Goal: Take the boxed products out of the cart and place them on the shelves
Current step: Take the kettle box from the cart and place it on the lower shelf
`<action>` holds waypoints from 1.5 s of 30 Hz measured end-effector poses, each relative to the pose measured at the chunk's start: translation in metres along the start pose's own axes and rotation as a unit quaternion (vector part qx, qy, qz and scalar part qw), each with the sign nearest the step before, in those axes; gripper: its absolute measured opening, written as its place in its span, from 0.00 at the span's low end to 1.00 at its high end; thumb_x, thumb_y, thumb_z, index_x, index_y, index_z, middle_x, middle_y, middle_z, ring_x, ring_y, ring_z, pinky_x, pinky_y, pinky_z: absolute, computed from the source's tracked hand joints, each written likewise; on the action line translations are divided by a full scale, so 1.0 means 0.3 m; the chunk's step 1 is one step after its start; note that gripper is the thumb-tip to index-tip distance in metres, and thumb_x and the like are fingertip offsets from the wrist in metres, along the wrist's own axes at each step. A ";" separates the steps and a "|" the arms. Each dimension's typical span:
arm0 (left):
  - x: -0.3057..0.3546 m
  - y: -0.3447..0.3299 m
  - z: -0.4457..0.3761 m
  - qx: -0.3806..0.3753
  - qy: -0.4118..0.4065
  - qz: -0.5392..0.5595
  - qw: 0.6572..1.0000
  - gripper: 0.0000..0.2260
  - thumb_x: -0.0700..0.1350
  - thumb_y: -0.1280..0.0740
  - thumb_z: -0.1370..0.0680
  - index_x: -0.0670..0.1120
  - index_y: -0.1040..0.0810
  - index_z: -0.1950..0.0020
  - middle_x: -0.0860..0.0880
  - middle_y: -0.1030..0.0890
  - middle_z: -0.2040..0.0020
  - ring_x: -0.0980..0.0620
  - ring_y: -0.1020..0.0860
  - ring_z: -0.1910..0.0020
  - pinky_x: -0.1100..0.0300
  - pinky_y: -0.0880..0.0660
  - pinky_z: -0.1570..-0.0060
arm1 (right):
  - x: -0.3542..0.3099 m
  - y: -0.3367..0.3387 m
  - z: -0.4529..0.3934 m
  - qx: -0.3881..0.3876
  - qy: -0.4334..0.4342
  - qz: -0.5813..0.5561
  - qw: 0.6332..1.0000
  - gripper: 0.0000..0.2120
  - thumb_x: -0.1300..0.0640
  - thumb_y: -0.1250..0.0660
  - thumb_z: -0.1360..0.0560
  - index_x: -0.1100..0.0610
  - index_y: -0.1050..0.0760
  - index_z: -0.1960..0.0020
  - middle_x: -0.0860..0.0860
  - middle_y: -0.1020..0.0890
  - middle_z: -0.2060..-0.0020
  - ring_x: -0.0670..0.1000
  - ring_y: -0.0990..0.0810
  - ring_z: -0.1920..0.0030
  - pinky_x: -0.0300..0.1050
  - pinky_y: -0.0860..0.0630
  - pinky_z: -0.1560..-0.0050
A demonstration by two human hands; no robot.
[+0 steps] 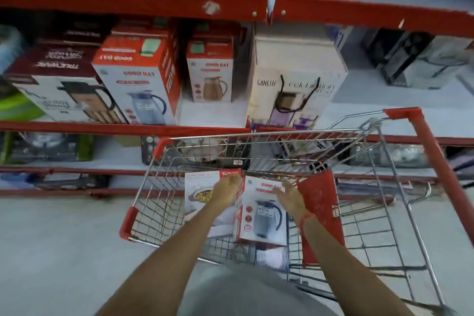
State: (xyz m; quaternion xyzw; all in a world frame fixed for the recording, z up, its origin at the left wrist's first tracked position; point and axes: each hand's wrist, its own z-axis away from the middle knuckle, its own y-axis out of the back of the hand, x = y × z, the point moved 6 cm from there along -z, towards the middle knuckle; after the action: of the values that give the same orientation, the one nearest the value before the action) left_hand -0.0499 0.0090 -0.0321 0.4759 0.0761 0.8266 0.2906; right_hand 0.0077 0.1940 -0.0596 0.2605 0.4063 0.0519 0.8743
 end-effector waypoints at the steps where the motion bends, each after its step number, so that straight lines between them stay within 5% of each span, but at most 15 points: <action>1: -0.048 -0.037 -0.010 -0.019 0.035 0.022 0.999 0.17 0.52 0.45 0.19 0.41 0.23 0.50 0.37 0.19 0.46 0.40 0.21 0.47 0.50 0.24 0.44 | 0.056 -0.012 -0.001 -0.018 -0.034 -0.010 0.999 0.20 0.56 0.37 0.21 0.64 0.29 0.31 0.61 0.25 0.32 0.59 0.25 0.35 0.47 0.30 0.37; 3: -0.136 -0.099 -0.029 -0.042 0.091 0.013 0.995 0.17 0.52 0.44 0.20 0.42 0.22 0.51 0.40 0.20 0.48 0.41 0.21 0.46 0.47 0.25 0.40 | 0.143 -0.044 0.002 -0.066 -0.095 -0.043 0.992 0.20 0.56 0.38 0.20 0.65 0.29 0.32 0.61 0.24 0.34 0.62 0.25 0.35 0.52 0.28 0.37; 8: -0.205 -0.206 -0.025 -0.142 0.146 0.057 0.977 0.20 0.54 0.43 0.20 0.41 0.30 0.36 0.42 0.20 0.46 0.46 0.20 0.52 0.54 0.23 0.54 | 0.196 -0.078 0.021 -0.117 -0.173 -0.107 0.972 0.17 0.51 0.40 0.19 0.56 0.32 0.33 0.53 0.29 0.44 0.62 0.30 0.33 0.58 0.31 0.37; 11: -0.197 -0.163 -0.041 -0.135 0.140 0.048 0.980 0.19 0.55 0.43 0.21 0.43 0.25 0.40 0.45 0.18 0.50 0.47 0.20 0.55 0.55 0.22 0.59 | 0.167 -0.058 0.019 -0.108 -0.148 -0.117 0.976 0.20 0.53 0.40 0.19 0.61 0.31 0.30 0.57 0.23 0.50 0.57 0.23 0.54 0.59 0.26 0.45; 14: -0.165 -0.048 -0.021 -0.127 0.139 0.127 0.974 0.13 0.54 0.39 0.21 0.46 0.21 0.52 0.46 0.15 0.56 0.49 0.17 0.59 0.51 0.19 0.60 | 0.106 -0.036 0.040 -0.095 -0.120 -0.154 0.976 0.19 0.53 0.38 0.20 0.61 0.31 0.33 0.60 0.21 0.41 0.60 0.20 0.47 0.59 0.22 0.50; 19: -0.093 0.196 0.020 -0.043 0.026 0.132 0.990 0.14 0.42 0.31 0.25 0.35 0.25 0.44 0.39 0.17 0.47 0.42 0.18 0.49 0.45 0.19 0.55 | -0.062 -0.045 0.066 -0.081 0.026 -0.168 0.982 0.10 0.62 0.33 0.23 0.56 0.27 0.43 0.55 0.20 0.43 0.55 0.19 0.46 0.39 0.19 0.68; 21: -0.055 0.270 0.035 0.003 -0.015 0.116 0.993 0.13 0.39 0.29 0.27 0.37 0.26 0.45 0.41 0.17 0.47 0.43 0.18 0.52 0.48 0.18 0.58 | -0.149 -0.050 0.067 -0.075 0.088 -0.147 0.982 0.12 0.63 0.31 0.25 0.53 0.27 0.45 0.53 0.20 0.43 0.48 0.19 0.49 0.41 0.17 0.64; 25: 0.045 0.391 0.038 0.043 -0.116 0.131 0.984 0.26 0.35 0.27 0.30 0.45 0.31 0.34 0.48 0.19 0.45 0.55 0.17 0.52 0.56 0.18 0.54 | -0.333 -0.038 0.061 -0.055 0.182 -0.118 0.975 0.16 0.64 0.28 0.27 0.53 0.28 0.44 0.53 0.18 0.44 0.54 0.18 0.43 0.55 0.19 0.44; 27: 0.088 0.437 0.025 0.047 -0.162 0.128 0.977 0.29 0.33 0.28 0.29 0.48 0.32 0.31 0.49 0.19 0.43 0.60 0.17 0.51 0.59 0.18 0.52 | -0.420 -0.023 0.051 -0.032 0.229 -0.094 0.968 0.17 0.64 0.27 0.28 0.55 0.28 0.43 0.51 0.17 0.45 0.52 0.18 0.42 0.53 0.20 0.41; 29: 0.127 0.479 0.005 0.076 -0.195 0.120 0.970 0.28 0.31 0.30 0.29 0.45 0.31 0.31 0.45 0.18 0.41 0.51 0.19 0.44 0.54 0.20 0.46 | -0.500 -0.013 0.041 -0.010 0.267 -0.081 0.960 0.18 0.63 0.27 0.28 0.58 0.28 0.42 0.52 0.17 0.45 0.52 0.18 0.43 0.55 0.20 0.41; 33: 0.232 0.544 -0.066 0.175 -0.255 0.074 0.948 0.28 0.30 0.30 0.29 0.42 0.31 0.30 0.47 0.20 0.41 0.52 0.20 0.44 0.75 0.24 0.53 | -0.648 -0.012 -0.002 0.073 0.308 -0.049 0.947 0.21 0.63 0.29 0.27 0.57 0.29 0.36 0.54 0.16 0.43 0.54 0.17 0.45 0.54 0.20 0.43; 38: 0.293 0.578 -0.224 0.225 -0.221 0.038 0.948 0.30 0.29 0.34 0.27 0.43 0.36 0.27 0.42 0.22 0.36 0.44 0.22 0.39 0.44 0.22 0.42 | -0.749 -0.106 -0.085 0.071 0.294 -0.113 0.946 0.19 0.59 0.31 0.25 0.58 0.32 0.36 0.55 0.17 0.42 0.54 0.18 0.43 0.53 0.20 0.41; 45: 0.291 0.606 -0.361 0.252 -0.208 -0.025 0.945 0.23 0.33 0.35 0.24 0.44 0.37 0.31 0.40 0.19 0.43 0.44 0.20 0.44 0.47 0.21 0.44 | -0.769 -0.184 -0.216 0.064 0.246 -0.147 0.956 0.21 0.66 0.30 0.27 0.52 0.35 0.42 0.63 0.19 0.46 0.59 0.19 0.45 0.55 0.21 0.40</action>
State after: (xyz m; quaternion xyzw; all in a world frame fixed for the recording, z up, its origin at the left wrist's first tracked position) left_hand -0.2470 -0.0755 0.0479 0.6931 0.2317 0.6554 0.1910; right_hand -0.2002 0.1036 0.0359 0.2324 0.6454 -0.0410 0.7265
